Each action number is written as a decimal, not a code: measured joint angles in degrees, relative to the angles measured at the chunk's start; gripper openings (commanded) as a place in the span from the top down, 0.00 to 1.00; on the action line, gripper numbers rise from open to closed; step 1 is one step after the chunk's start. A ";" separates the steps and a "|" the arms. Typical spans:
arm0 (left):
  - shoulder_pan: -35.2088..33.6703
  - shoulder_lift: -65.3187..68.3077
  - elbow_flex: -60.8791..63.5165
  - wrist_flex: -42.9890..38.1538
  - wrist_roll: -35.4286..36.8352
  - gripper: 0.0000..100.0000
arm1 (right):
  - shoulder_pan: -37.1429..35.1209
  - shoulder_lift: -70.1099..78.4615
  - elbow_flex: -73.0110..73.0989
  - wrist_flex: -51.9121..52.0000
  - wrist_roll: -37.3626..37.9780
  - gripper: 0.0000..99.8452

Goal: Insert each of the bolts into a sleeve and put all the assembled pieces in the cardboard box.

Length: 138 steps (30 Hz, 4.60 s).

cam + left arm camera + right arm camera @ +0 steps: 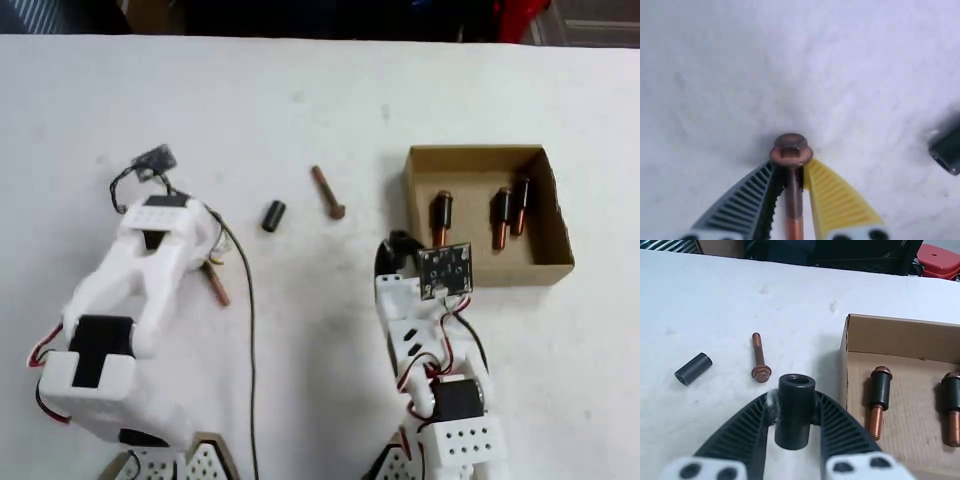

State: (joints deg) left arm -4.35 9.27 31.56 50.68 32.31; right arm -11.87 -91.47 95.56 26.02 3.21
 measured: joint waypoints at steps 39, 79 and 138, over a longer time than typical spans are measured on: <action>1.41 2.02 -1.23 6.86 -31.12 0.98 | -5.01 0.00 0.18 0.00 -0.26 0.98; 15.03 -63.65 17.14 -10.55 -28.75 0.98 | -17.58 0.00 1.14 -19.34 0.88 0.98; 34.37 -88.18 37.63 -36.40 -31.30 0.98 | -23.82 0.00 1.14 -23.12 7.03 0.98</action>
State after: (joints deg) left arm 30.02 -78.90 69.19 14.29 1.01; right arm -35.69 -91.47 96.70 2.90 10.24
